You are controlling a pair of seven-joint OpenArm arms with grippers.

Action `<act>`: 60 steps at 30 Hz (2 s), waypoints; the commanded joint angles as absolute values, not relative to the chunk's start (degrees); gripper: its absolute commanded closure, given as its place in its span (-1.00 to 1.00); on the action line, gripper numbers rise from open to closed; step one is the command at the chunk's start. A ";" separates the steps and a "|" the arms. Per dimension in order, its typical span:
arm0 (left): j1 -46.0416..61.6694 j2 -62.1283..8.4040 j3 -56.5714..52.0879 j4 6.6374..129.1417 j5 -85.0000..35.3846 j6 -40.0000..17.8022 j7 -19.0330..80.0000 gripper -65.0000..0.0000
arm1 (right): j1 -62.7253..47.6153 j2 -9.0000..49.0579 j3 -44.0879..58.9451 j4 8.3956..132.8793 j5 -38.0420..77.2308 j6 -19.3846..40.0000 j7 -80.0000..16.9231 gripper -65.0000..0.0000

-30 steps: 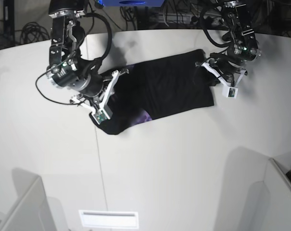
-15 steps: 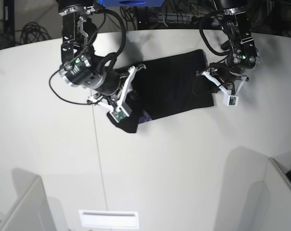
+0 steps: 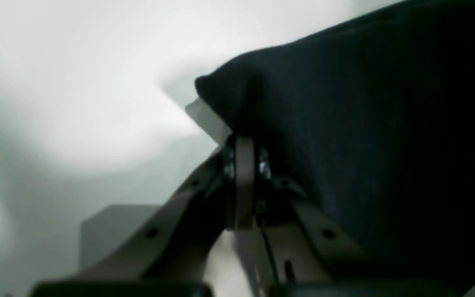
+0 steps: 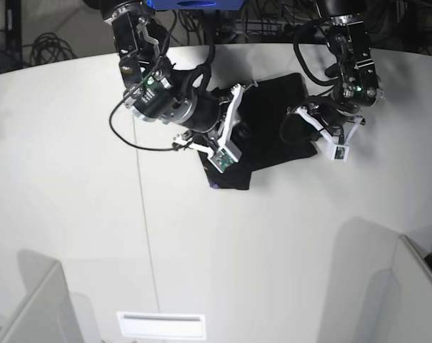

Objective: Fold the T-shirt properly
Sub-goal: 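Fold the strip end held by the right gripper over toward the left gripper, then press and flatten the folded bundle with the right gripper, left gripper withdrawn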

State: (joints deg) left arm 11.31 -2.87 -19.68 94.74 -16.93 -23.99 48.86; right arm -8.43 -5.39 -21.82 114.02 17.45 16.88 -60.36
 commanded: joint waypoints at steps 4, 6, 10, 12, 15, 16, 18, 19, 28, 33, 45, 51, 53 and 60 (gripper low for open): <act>11.03 -3.38 -19.91 95.69 -17.71 -24.04 47.96 1.00 | -7.60 -6.11 -24.40 114.42 18.15 16.48 -58.59 1.00; 11.30 -3.38 -19.91 95.69 -17.71 -24.04 47.96 1.00 | -7.60 -6.29 -24.40 113.27 18.15 14.90 -58.51 1.00; 12.26 -3.38 -20.00 96.13 -17.71 -24.04 47.96 1.00 | -7.25 -6.37 -25.54 112.48 18.42 14.37 -58.42 1.00; 12.26 -3.38 -20.00 95.78 -17.71 -24.04 47.96 1.00 | -7.16 -6.37 -27.38 112.40 18.42 14.20 -57.36 1.00; 12.26 -3.38 -20.00 96.22 -17.71 -24.04 47.96 1.00 | -7.08 -6.37 -29.14 111.16 18.15 14.11 -55.60 1.00; 12.26 -3.38 -20.00 96.22 -17.71 -24.04 47.96 1.00 | -6.55 -6.37 -29.49 109.93 18.15 14.11 -55.16 1.00; 12.70 -3.38 -20.00 96.22 -17.71 -24.04 47.96 1.00 | -5.58 -6.46 -29.49 107.56 18.33 13.23 -54.81 1.00; 13.14 -3.47 -20.00 96.31 -17.71 -24.04 47.96 1.00 | -5.23 -6.46 -29.58 106.51 18.42 11.82 -54.73 1.00; 14.46 -5.05 -20.79 96.31 -18.24 -24.04 47.87 1.00 | -3.03 -6.55 -34.07 100.53 18.51 9.63 -51.03 1.00; 16.84 -4.79 -27.30 99.47 -18.33 -26.15 47.96 1.00 | -2.59 -6.55 -33.98 97.36 18.51 9.63 -49.71 1.00; 24.31 -5.05 -43.21 104.75 -18.33 -35.74 48.22 1.00 | -1.45 -7.25 -33.98 93.41 18.51 9.63 -49.71 1.00; 25.71 -4.70 -49.10 104.57 -18.33 -40.00 48.22 1.00 | -1.45 -7.34 -33.98 93.58 18.51 9.54 -49.63 0.05; 25.89 -4.70 -49.71 104.57 -18.33 -40.00 48.22 1.00 | -1.27 -7.34 -33.98 93.67 18.51 9.27 -49.63 0.05; 26.77 -4.70 -49.71 104.84 -18.33 -40.00 48.22 1.00 | 0.48 -7.43 -38.02 94.81 18.51 7.16 -49.89 0.08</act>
State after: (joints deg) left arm 26.37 -4.01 -49.41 103.66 -17.98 -39.51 49.08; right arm -0.40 -6.59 -38.02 93.73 17.93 7.03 -50.76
